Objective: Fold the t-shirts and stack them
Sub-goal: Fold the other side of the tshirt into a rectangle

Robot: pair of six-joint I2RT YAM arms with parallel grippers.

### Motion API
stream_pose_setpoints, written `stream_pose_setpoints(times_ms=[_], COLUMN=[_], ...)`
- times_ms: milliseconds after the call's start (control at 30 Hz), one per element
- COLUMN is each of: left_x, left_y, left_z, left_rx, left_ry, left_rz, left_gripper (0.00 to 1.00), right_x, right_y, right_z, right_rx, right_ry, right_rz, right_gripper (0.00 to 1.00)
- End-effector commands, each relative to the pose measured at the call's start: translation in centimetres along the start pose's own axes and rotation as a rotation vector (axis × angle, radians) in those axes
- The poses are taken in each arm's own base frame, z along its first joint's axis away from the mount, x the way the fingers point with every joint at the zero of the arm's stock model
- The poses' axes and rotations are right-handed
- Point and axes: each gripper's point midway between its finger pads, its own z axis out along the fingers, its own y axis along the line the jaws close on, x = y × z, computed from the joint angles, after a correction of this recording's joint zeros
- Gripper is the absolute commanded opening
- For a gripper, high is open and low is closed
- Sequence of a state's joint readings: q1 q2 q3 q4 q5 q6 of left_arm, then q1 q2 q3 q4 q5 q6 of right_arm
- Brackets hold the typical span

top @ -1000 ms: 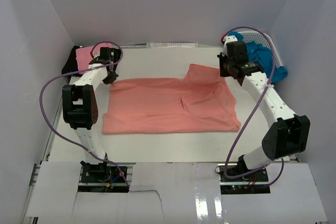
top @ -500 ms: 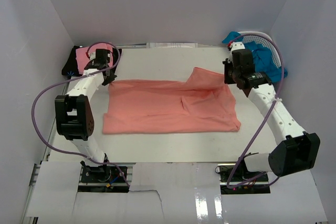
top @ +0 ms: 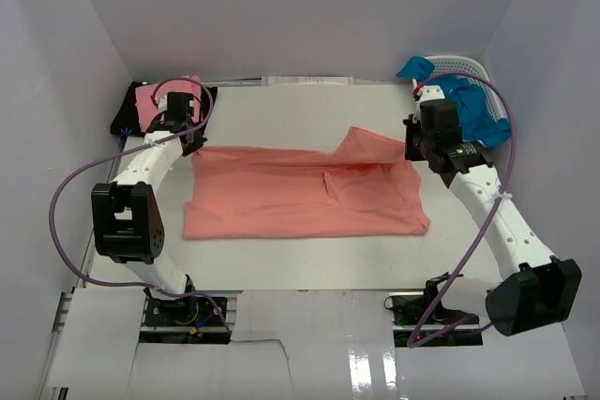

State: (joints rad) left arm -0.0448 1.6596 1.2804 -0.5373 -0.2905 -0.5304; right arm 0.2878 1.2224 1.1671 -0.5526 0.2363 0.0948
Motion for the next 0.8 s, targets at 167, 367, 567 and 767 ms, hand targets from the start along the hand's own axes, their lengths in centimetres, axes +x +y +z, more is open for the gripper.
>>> stream_pose_setpoints(times_ms=[167, 367, 567, 767], left_x=[1.1, 2.7, 4.8, 6.1], left_y=[1.0, 1.8, 2.1, 2.3], left_z=[-1.3, -0.9, -0.4, -0.1], left_rx=[0.006, -0.026, -0.029, -0.022], left_ry=[0.005, 0.052, 0.129, 0.164], left_rz=[-0.005, 0.009, 0.025, 0.028], left_gripper=[0.0, 0.0, 0.0, 0.0], right_x=[2.3, 4.7, 8.2, 10.2], right_y=[-0.3, -0.3, 0.3, 0.0], right_z=[-1.3, -2.0, -2.1, -2.1], right_rx=[-0.008, -0.012, -0.041, -0.026], right_ry=[0.016, 0.045, 0.126, 0.179], right_rz=[0.037, 0.079, 0.1, 0.094], right_gripper=[0.08, 0.08, 0.08, 0.08])
